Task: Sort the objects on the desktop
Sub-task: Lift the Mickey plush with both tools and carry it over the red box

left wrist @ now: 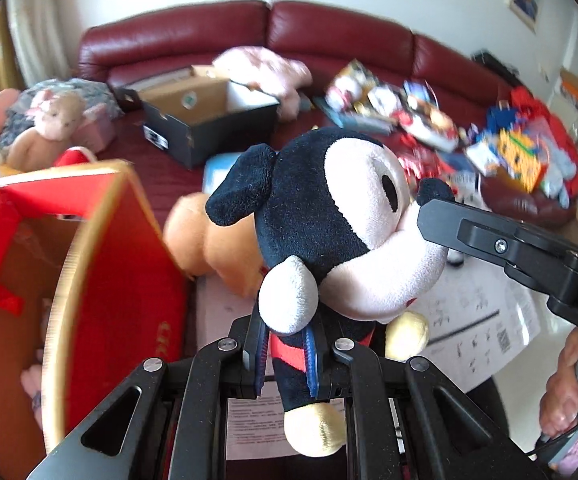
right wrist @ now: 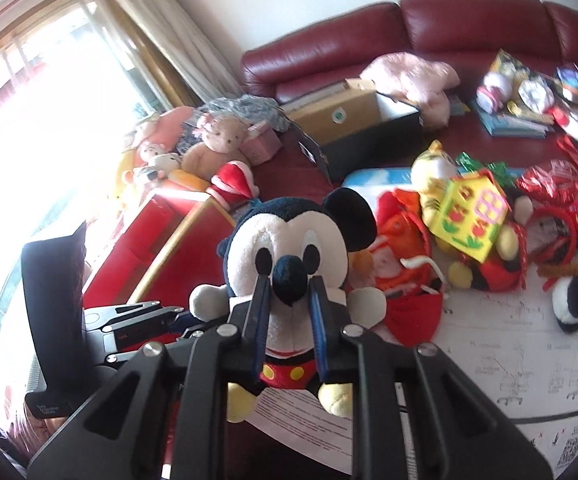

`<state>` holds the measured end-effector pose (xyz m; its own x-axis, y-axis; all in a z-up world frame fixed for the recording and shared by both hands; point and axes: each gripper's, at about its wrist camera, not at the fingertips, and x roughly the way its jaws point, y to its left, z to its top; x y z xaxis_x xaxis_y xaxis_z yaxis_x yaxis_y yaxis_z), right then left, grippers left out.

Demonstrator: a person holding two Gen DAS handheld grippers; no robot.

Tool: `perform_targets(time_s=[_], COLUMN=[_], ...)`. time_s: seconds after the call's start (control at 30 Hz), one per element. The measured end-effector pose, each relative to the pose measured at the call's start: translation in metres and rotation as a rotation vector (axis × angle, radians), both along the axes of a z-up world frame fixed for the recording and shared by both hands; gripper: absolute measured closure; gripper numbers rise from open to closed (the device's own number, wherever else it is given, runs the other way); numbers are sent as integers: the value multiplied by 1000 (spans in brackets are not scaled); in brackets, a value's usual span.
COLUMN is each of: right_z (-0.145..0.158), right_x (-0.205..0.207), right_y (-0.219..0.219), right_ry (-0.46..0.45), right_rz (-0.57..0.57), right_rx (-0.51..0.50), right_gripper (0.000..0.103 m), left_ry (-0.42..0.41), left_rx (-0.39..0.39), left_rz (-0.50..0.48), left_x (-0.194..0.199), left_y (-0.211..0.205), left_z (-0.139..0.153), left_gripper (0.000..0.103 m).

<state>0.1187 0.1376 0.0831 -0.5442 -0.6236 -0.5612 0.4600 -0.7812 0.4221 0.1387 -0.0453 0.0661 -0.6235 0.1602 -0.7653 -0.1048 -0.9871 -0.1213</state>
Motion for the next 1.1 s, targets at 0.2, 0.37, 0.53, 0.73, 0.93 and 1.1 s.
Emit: perform_targets(time_s=[0.2,0.37,0.53,0.73,0.93,1.1], right_z=[52,78,92,77,47,19], right_x=[14,22,34,27,7,-13], right_y=[-50,-111,-175,-236,-258,-262], right_ry=[150,218,261,213,154,68], right_rz=[101,222,354,456,477,464], right_rx=[-49,-72,-55,-16,39,80], right_gripper=[84,84,85,84,84,81], left_ry=[128,185,177,128,47,-51], left_rx=[60,78,82,124,129,156], left_rz=[172,324,468,579,598,594], left_x=[29,53,69,70,56,44], left_y=[-60,-120,-178,-235,-250,-250], left_z=[46,67,66,49,16,-12], left_gripper=[89,89,89,89,89,89])
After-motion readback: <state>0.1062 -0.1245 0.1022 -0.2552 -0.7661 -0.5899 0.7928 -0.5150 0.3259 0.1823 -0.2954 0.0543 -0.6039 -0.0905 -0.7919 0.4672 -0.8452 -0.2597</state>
